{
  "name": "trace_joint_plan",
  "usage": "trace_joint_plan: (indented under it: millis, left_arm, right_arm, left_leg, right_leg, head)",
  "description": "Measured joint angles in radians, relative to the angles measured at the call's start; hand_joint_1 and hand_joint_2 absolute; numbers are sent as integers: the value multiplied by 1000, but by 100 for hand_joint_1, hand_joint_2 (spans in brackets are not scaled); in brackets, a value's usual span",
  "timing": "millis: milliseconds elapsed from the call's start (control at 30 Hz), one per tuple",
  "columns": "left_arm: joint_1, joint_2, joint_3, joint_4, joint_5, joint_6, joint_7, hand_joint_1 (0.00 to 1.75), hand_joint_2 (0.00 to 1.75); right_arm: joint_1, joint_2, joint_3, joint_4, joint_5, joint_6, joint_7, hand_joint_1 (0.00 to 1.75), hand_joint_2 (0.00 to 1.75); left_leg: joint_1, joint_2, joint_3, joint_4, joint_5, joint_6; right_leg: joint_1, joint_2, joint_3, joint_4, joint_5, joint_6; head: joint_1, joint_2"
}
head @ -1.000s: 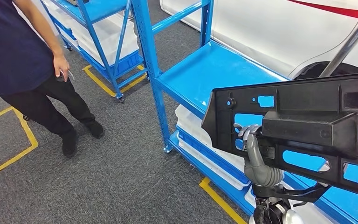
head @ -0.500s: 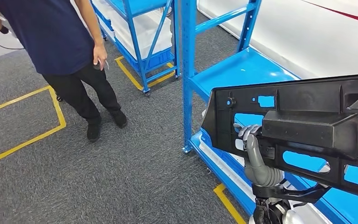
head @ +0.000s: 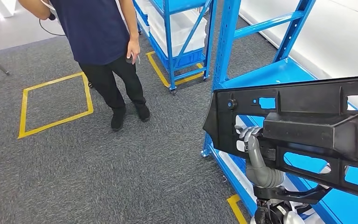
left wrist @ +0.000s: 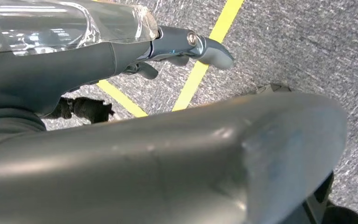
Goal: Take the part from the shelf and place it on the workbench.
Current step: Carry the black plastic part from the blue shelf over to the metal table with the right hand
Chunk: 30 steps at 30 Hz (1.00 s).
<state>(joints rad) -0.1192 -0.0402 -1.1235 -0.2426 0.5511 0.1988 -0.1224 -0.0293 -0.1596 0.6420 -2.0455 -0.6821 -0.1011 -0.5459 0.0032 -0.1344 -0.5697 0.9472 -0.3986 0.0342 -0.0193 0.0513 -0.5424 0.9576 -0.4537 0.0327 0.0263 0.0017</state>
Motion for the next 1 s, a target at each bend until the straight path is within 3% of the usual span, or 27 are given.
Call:
trace_joint_plan:
  millis: [67,133,200,233,267,300,367,433,533,600,667,700,733,767,800,833,900,967,1000]
  left_arm:
    - [1,0,-2,0,0,0,0,0,0]
    - [0,0,-4,0,0,0,0,0,0]
    - [-1,0,-6,0,0,0,3,0,0]
    - [-1,-1,-7,0,0,0,5,0,0]
    - [-1,-1,-9,0,0,0,9,0,0]
    - [-1,-1,-10,0,0,0,11,0,0]
    - [-4,-2,-13,0,-1,0,15,0,0]
    - [-9,-4,-15,0,-1,0,17,0,0]
    - [-12,-6,-16,0,-1,0,17,0,0]
    - [-12,-6,-16,0,-1,0,18,0,0]
    - [-15,-6,-16,0,-1,-2,18,0,0]
    - [-18,-7,-17,0,-1,-3,18,0,0]
    - [-20,-8,-17,0,-1,-6,18,0,0]
    - [-20,-9,-18,0,-1,-9,18,0,0]
    - [-20,-10,-18,0,-1,-11,18,0,0]
    - [-19,-10,-19,0,-1,-13,18,0,0]
    - [-20,-10,-19,0,-1,-14,18,0,0]
    - [-22,-10,-20,0,-1,-14,18,0,0]
    - [-21,-10,-20,0,-1,-14,18,0,0]
  right_arm:
    - [-1,0,-1,0,0,0,0,175,175]
    - [-1,0,-2,0,0,0,0,175,175]
    - [0,-1,-2,0,0,0,0,175,175]
    - [0,-1,-3,0,0,0,0,175,175]
    - [0,-1,-4,0,-1,0,0,175,175]
    - [1,-1,-6,0,-1,0,0,175,175]
    - [2,-1,-10,0,-5,0,-2,175,175]
    - [4,-1,-16,0,-9,1,-5,175,175]
    - [8,-2,-22,0,-11,4,-8,175,175]
    - [11,-2,-25,0,-14,7,-9,175,175]
    - [15,-2,-30,0,-17,11,-10,175,175]
    - [18,-2,-31,1,-18,12,-10,175,175]
    - [21,-3,-33,1,-18,13,-10,175,175]
    - [24,-3,-34,2,-18,13,-10,175,175]
    - [26,-4,-35,2,-18,13,-10,175,175]
    - [28,-4,-36,2,-18,13,-10,175,175]
    - [28,-5,-39,2,-18,14,-10,175,175]
    - [30,-5,-41,2,-18,14,-10,175,175]
    - [31,-6,-41,2,-19,14,-10,175,175]
  left_leg:
    - [-1,39,-23,49,-28,-11]
    - [-1,96,-88,181,-90,-22]
    - [4,116,-154,308,-131,-28]
    - [6,119,-163,322,-127,-29]
    - [7,122,-148,290,-104,-28]
    - [7,133,-112,223,-70,-26]
    - [-2,181,-32,71,-15,-16]
    - [-13,207,-2,7,-2,-6]
    - [-15,181,-5,2,0,4]
    - [-10,160,1,-7,5,15]
    - [-7,137,6,-11,7,24]
    - [-7,124,7,-11,7,27]
    - [-7,110,8,-11,6,28]
    - [-7,94,9,-10,5,28]
    - [-6,79,12,-10,4,27]
    - [-5,64,15,-8,2,25]
    - [-4,34,16,-1,-4,16]
    - [-3,11,9,5,-7,5]
    - [-2,2,5,5,-5,0]
  right_leg:
    - [-3,-24,4,-3,0,-11]
    - [-3,-49,9,-4,-3,-19]
    - [-1,-77,12,-4,-7,-22]
    - [-1,-90,13,-4,-9,-22]
    - [-1,-102,16,-4,-11,-20]
    - [-1,-113,20,-4,-14,-18]
    - [2,-133,29,-4,-21,-10]
    - [6,-150,34,-4,-27,0]
    - [6,-167,37,-6,-32,10]
    - [3,-133,25,31,-61,17]
    - [1,-77,-31,151,-122,19]
    - [1,-63,-70,225,-151,19]
    - [1,-56,-104,283,-166,20]
    - [1,-54,-123,305,-160,20]
    - [0,-52,-121,286,-134,21]
    - [-2,-46,-100,228,-92,21]
    - [-10,-3,-41,83,-20,22]
    - [-12,25,-14,17,1,16]
    - [-8,19,-13,14,0,9]
  head:
    - [-3,0]
    - [-6,0]
    - [-7,0]
    - [-7,0]
    - [-7,0]
    - [-7,0]
    - [-7,0]
    - [-7,0]
    - [-7,0]
    - [-6,0]
    - [-5,0]
    - [-5,0]
    - [-4,0]
    - [-4,0]
    - [-4,0]
    - [-4,0]
    - [-4,0]
    - [-4,0]
    - [-4,0]
